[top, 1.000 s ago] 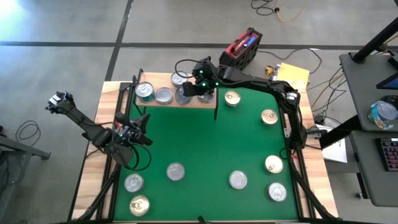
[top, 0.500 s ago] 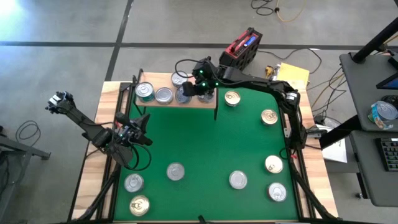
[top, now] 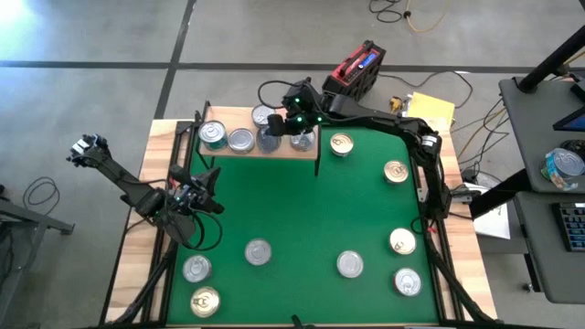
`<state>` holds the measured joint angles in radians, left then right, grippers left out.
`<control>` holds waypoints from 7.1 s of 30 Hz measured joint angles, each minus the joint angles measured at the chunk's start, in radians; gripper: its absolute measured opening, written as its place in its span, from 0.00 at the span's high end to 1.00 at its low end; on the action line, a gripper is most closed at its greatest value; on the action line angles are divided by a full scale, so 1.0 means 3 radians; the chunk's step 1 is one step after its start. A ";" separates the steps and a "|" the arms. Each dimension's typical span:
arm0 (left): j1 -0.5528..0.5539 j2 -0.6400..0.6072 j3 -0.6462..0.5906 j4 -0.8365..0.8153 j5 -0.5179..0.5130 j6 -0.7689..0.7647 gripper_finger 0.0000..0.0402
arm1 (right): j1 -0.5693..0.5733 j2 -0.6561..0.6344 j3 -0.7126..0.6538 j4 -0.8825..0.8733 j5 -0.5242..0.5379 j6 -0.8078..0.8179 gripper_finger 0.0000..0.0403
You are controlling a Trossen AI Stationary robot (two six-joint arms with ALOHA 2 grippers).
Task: Stack canned seafood by type on shelf
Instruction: Put the center green tuna can on the shelf
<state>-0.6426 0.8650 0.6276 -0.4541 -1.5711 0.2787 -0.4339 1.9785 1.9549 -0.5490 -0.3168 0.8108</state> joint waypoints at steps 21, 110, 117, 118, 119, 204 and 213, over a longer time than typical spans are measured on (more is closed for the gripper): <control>0.0004 0.0000 0.0000 0.0000 0.0017 -0.0025 1.00 | -0.0137 -0.0031 0.0005 -0.0408 -0.0016 -0.0210 0.29; 0.0003 0.0003 0.0000 0.0009 0.0324 -0.0548 1.00 | 0.0450 0.0045 -0.0203 0.0048 0.1060 -0.3088 0.98; 0.0003 0.0003 0.0000 0.0013 0.0324 -0.0535 1.00 | 0.0450 0.0045 -0.0203 0.0038 0.1060 -0.2766 0.98; 0.0003 0.0003 0.0000 0.0014 0.0324 -0.0535 1.00 | 0.0450 0.0045 -0.0203 0.0026 0.1062 -0.2773 0.98; 0.0003 0.0003 0.0000 0.0018 0.0324 -0.0535 1.00 | 0.0450 0.0045 -0.0203 0.0019 0.1062 -0.2797 0.98; 0.0000 0.0003 0.0000 0.0028 0.0323 -0.0544 1.00 | 0.0442 -0.0193 -0.0111 -0.0869 0.1932 -0.2738 0.98; 0.0000 0.0003 0.0000 0.0028 0.0323 -0.0548 1.00 | 0.0385 -0.0177 -0.0152 -0.0869 0.1932 -0.2735 0.98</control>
<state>-0.6425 0.8658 0.6277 -0.4458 -1.4742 0.1143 -0.3183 1.9255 1.9092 -0.8097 0.2628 -0.0097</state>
